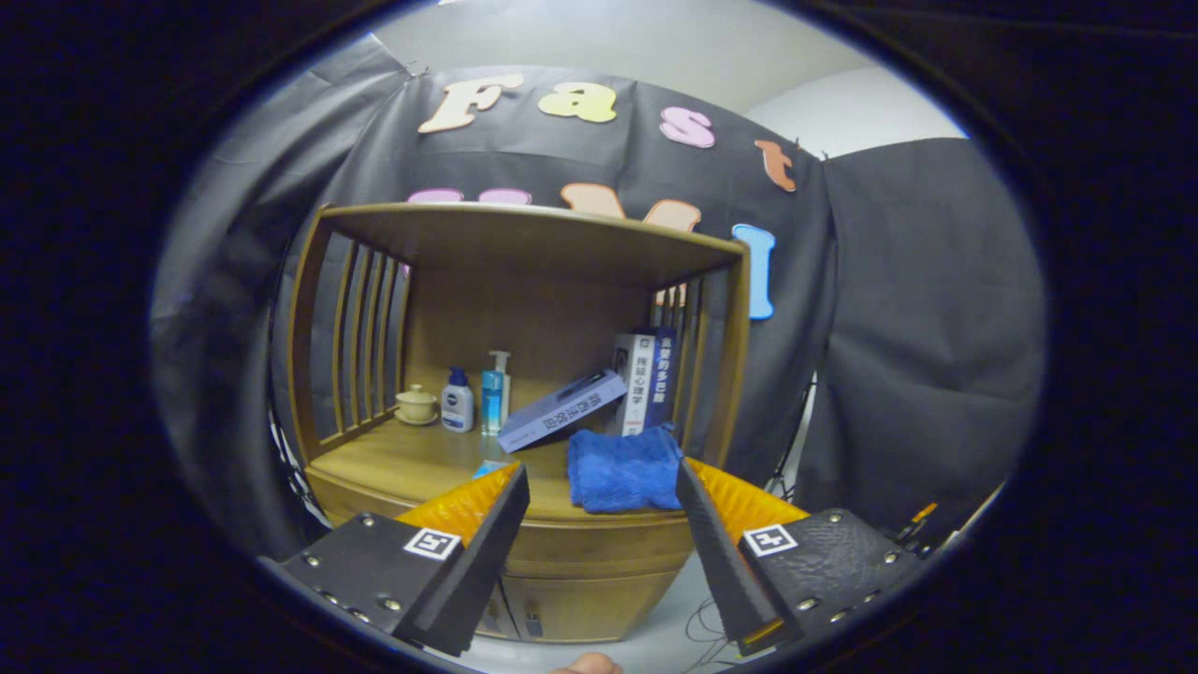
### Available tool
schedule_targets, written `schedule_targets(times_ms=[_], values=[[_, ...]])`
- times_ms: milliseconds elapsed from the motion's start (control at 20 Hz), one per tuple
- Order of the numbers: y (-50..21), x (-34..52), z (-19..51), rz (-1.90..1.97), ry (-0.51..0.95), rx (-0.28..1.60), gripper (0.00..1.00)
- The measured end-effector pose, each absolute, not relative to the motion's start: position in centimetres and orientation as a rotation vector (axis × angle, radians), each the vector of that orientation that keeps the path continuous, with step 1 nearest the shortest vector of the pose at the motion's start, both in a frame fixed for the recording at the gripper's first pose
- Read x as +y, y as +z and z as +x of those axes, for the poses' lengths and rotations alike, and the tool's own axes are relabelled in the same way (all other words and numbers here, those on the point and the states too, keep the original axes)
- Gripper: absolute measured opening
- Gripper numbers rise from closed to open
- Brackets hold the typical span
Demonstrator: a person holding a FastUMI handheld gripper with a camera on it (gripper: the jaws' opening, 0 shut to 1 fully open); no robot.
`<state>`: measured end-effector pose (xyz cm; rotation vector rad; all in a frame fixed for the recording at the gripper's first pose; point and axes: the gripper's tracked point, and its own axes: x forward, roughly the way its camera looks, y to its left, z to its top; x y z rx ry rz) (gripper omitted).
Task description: Pull open the drawer, take out the items inside it, and place them on the countertop above the cabinet.
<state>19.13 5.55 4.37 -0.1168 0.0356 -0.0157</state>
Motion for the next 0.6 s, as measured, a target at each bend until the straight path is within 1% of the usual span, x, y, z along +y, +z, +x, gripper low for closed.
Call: schedule_targets(times_ms=[300,600], values=[[5.3,1.3,16.4,-0.131,-0.054,0.019,0.94],[5.6,-0.7,15.0,-0.134,-0.051,-0.018,0.95]])
